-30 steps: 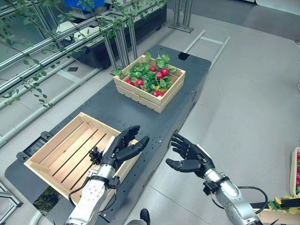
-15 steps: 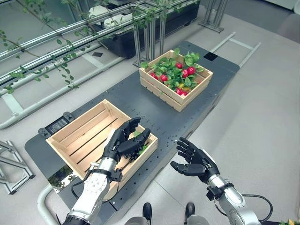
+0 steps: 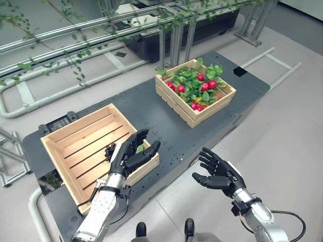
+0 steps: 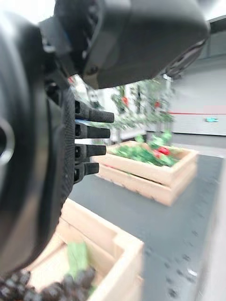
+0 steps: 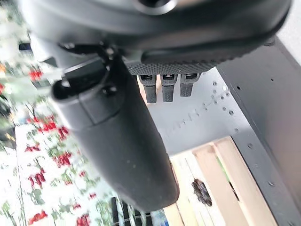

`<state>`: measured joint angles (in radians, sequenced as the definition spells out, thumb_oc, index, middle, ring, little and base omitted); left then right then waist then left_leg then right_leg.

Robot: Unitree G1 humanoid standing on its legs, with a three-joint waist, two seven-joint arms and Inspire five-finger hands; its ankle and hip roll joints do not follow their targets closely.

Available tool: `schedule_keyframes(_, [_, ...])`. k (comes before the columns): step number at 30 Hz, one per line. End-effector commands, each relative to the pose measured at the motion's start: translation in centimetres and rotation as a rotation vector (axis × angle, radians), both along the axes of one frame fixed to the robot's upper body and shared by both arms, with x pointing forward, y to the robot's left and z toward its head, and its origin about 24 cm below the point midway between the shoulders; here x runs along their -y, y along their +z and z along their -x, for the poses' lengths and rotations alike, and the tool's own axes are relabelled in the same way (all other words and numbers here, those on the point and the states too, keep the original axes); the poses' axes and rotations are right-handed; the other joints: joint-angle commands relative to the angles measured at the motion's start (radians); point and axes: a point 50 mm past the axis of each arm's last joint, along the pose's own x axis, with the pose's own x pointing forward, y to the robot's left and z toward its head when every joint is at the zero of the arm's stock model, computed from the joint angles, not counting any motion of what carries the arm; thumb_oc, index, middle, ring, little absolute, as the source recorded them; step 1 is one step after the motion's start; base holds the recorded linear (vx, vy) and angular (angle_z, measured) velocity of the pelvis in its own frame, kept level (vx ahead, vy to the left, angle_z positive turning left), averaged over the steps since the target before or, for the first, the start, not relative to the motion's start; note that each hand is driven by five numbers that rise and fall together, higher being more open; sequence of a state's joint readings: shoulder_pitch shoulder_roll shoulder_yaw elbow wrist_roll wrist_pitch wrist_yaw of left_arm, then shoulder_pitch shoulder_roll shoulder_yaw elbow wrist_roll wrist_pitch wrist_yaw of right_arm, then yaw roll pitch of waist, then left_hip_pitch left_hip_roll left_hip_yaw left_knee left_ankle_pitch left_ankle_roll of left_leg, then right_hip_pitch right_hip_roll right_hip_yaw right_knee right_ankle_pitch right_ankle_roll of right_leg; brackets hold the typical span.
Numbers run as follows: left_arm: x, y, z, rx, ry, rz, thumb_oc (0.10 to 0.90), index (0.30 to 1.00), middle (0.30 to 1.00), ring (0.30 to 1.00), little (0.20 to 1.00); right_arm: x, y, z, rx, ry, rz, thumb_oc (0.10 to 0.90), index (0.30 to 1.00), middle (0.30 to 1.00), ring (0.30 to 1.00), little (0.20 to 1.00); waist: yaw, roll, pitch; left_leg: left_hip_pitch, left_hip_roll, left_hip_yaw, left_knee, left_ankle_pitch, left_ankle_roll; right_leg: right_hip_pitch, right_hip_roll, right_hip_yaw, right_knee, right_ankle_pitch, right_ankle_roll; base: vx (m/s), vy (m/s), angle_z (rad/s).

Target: Pick up the fruits from the basket on one side to the basket on the other side

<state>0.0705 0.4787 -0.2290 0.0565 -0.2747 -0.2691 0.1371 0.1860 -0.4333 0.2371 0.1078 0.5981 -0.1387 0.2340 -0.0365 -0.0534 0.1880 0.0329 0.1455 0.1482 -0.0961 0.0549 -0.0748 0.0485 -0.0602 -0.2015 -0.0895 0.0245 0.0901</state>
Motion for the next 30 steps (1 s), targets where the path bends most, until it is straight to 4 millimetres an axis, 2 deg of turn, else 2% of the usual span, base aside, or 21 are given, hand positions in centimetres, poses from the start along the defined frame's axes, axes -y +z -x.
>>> schedule_keyframes(1, [-1.0, 4.6, -1.4, 0.293, 0.068, -0.127, 0.8, 0.9, 0.9, 0.9, 0.9, -0.2, 3.9, -1.6, 0.219, -0.016, -0.066, 0.8, 0.9, 0.9, 0.9, 0.9, 0.002, -0.012, -0.059, 0.035, -0.021, 0.007, 0.009, -0.039, 0.013, -0.02, -0.041, 0.03, 0.009, 0.025, 0.025, 0.07, 0.116, 0.2])
schedule_keyframes(7, [-4.4, 5.3, -0.7, 0.331, 0.237, -0.351, 0.8, 0.9, 0.9, 0.9, 0.9, 0.6, 2.6, -0.3, 0.139, 0.002, -0.045, 0.8, 0.9, 0.9, 0.9, 0.9, -0.001, 0.005, -0.064, 0.02, -0.049, -0.036, 0.009, -0.054, 0.014, -0.035, -0.056, 0.045, 0.014, 0.022, 0.038, 0.09, 0.155, 0.08])
schedule_keyframes(11, [-7.0, 5.8, -0.2, 0.341, 0.343, -0.498, 0.8, 0.9, 0.9, 0.9, 0.9, 1.1, 2.0, 0.6, 0.097, 0.025, -0.014, 0.8, 0.9, 0.9, 0.9, 0.9, -0.005, 0.01, -0.047, 0.025, -0.065, -0.032, 0.009, -0.06, 0.025, -0.055, -0.07, 0.055, 0.044, 0.013, 0.047, 0.06, 0.134, 0.04])
schedule_keyframes(16, [-8.8, 5.8, -0.4, 0.318, 0.417, -0.678, 0.8, 0.9, 0.9, 0.9, 0.9, 1.3, 1.6, 0.8, 0.069, 0.056, 0.016, 0.8, 0.9, 0.9, 0.9, 0.9, -0.013, 0.016, -0.017, 0.015, -0.074, -0.024, 0.011, -0.056, 0.032, -0.094, -0.081, 0.067, 0.091, 0.0, 0.056, 0.0, 0.1, -0.01])
schedule_keyframes(26, [-9.8, 8.4, -4.4, 0.368, 0.503, -1.053, 0.8, 0.9, 0.9, 0.9, 0.9, 1.3, 2.8, -1.8, 0.113, 0.124, 0.149, 0.8, 0.9, 0.9, 0.9, 0.9, -0.036, 0.015, 0.14, -0.153, -0.094, -0.036, 0.189, -0.075, 0.035, -0.228, -0.091, 0.112, 0.206, -0.015, 0.057, -0.1, 0.056, -0.03])
schedule_keyframes(28, [-10.2, 9.1, -4.9, 0.373, 0.504, -1.162, 0.8, 0.9, 0.9, 0.9, 0.9, 1.6, 3.0, -2.0, 0.123, 0.141, 0.187, 0.8, 0.9, 0.9, 0.9, 0.9, -0.043, 0.011, 0.175, -0.204, -0.099, -0.036, 0.253, -0.082, 0.034, -0.262, -0.089, 0.115, 0.238, -0.018, 0.051, -0.1, 0.057, -0.01])
schedule_keyframes(30, [-10.5, 9.4, -5.0, 0.371, 0.514, -1.201, 0.8, 0.9, 0.9, 0.9, 0.9, 1.8, 3.3, -2.0, 0.132, 0.144, 0.198, 0.8, 0.9, 0.9, 0.9, 0.9, -0.046, 0.011, 0.194, -0.224, -0.099, -0.032, 0.272, -0.083, 0.035, -0.281, -0.088, 0.115, 0.258, -0.02, 0.05, -0.06, 0.045, 0.02])
